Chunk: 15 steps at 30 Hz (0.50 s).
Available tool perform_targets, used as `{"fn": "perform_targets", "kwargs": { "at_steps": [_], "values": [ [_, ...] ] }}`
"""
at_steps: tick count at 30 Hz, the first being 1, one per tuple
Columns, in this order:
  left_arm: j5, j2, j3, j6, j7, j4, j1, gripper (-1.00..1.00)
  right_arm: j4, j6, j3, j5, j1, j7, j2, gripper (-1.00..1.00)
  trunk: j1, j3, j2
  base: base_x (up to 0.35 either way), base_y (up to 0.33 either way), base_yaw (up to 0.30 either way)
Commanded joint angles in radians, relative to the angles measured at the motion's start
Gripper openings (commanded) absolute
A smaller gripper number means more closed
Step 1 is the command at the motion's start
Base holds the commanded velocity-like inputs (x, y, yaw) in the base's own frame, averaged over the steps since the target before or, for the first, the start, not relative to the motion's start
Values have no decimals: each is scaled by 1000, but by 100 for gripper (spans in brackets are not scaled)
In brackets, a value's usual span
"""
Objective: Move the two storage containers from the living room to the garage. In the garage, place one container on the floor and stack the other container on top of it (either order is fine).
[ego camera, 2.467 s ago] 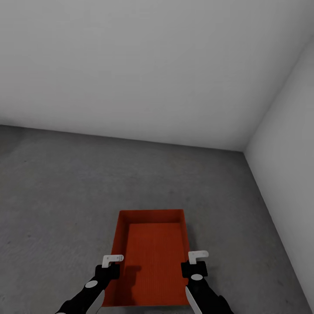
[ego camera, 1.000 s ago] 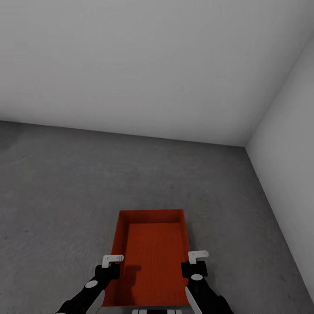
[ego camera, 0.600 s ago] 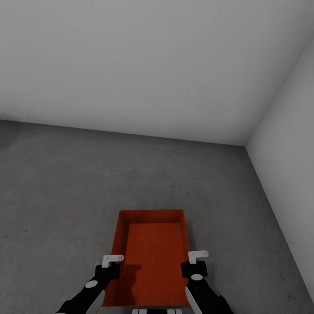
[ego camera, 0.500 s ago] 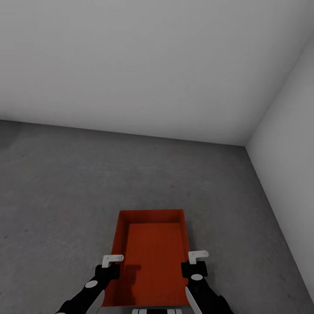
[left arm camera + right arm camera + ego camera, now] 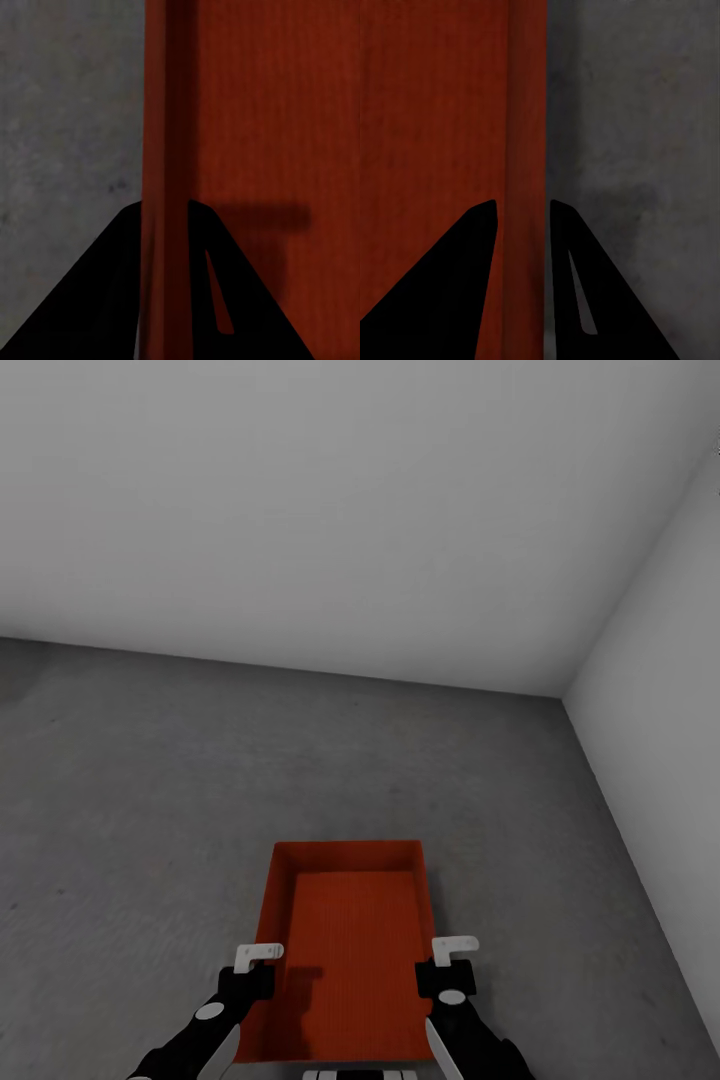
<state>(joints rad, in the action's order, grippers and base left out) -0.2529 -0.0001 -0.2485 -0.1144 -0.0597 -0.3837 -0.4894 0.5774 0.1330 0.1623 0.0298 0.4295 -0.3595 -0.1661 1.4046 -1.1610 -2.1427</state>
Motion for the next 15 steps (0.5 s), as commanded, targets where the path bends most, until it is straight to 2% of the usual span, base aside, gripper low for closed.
{"fn": "perform_targets", "kwargs": {
  "at_steps": [1,15],
  "values": [
    [-8,2,-9,-4,-14,2,-1,-100,-2,7,13,32,0,-13,17,-100,0,1,0,0,0,0],
    [-8,2,-9,-4,-14,2,-1,-100,-13,-7,14,34,0,-13,17,-100,0,23,0,0,0,0]
  ]
}}
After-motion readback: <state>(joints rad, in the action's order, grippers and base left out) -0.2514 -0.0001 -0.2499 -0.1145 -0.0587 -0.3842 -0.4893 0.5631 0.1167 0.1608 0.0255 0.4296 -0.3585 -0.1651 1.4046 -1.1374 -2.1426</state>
